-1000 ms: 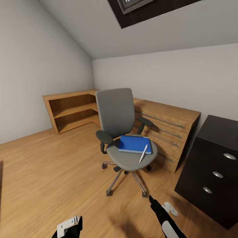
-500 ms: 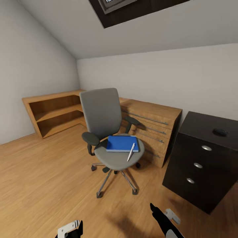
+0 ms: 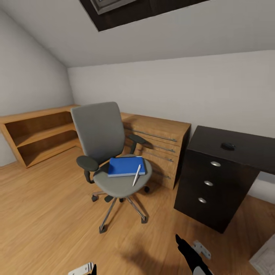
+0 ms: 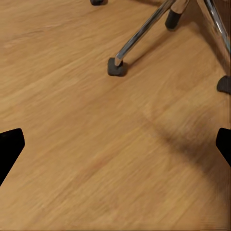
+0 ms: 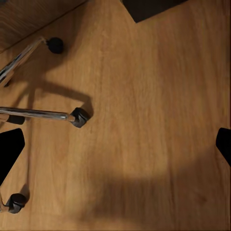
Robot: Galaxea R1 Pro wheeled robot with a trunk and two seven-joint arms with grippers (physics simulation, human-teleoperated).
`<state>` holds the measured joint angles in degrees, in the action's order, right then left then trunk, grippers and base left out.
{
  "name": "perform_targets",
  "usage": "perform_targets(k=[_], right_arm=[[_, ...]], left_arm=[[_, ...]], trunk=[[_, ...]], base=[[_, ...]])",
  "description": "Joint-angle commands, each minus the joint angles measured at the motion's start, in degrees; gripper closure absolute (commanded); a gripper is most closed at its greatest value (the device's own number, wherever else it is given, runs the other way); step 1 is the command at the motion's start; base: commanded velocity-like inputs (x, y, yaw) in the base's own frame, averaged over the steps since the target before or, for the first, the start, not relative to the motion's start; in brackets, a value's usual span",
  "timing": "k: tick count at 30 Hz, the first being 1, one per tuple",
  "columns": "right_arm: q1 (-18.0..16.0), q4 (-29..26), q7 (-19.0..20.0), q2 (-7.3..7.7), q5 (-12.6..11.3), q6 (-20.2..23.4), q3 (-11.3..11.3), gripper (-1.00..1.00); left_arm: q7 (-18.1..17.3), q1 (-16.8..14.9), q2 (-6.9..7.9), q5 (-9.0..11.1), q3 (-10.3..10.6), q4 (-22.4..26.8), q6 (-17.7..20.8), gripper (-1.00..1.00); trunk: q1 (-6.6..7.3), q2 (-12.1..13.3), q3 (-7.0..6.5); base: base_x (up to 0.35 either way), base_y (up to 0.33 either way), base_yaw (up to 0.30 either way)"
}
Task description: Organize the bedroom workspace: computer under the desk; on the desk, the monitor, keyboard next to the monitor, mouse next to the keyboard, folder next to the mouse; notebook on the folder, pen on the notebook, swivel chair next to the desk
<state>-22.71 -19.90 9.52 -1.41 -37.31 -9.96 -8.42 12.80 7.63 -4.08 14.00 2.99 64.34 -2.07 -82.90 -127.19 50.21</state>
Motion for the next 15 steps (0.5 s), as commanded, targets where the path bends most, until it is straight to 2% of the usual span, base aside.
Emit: perform_targets(k=[1,2,3,4,9,15], right_arm=[[-0.1,0.5,0.5,-0.06,-0.1,-0.6,-0.2,-1.00],[-0.1,1.0,0.5,-0.10,0.7,-1.3,-0.2,-1.00],[-0.1,2.5,0.4,-0.25,3.6,-4.1,-0.2,-1.00],[-0.1,2.7,0.4,-0.27,4.1,-4.7,-0.2,-1.00],[-0.1,3.7,0.4,-0.42,6.3,-7.4,-0.2,-1.00],[-0.1,4.9,0.4,-0.50,7.4,-8.4,0.2,-1.00]], left_arm=[[0.3,0.0,0.03,0.6,0.1,0.0,-0.2,-1.00],[0.3,0.0,0.04,0.6,0.2,0.0,-0.2,-1.00],[0.3,0.0,0.04,0.6,0.1,-0.8,-0.2,-1.00],[0.3,0.0,0.04,0.6,0.1,-1.1,-0.2,-1.00],[0.3,0.0,0.09,0.6,0.2,-2.1,-0.1,-1.00],[0.4,0.0,0.12,0.6,0.2,-2.5,-0.1,-1.00]], trunk=[[0.01,0.0,0.04],[0.01,0.0,0.04],[0.01,0.0,0.04],[0.01,0.0,0.04],[0.01,0.0,0.04],[0.01,0.0,0.04]], base=[[0.000,0.000,-0.268],[0.000,0.000,-0.268],[0.000,0.000,-0.268],[0.000,0.000,-0.268],[0.000,0.000,-0.268],[0.000,0.000,-0.268]])
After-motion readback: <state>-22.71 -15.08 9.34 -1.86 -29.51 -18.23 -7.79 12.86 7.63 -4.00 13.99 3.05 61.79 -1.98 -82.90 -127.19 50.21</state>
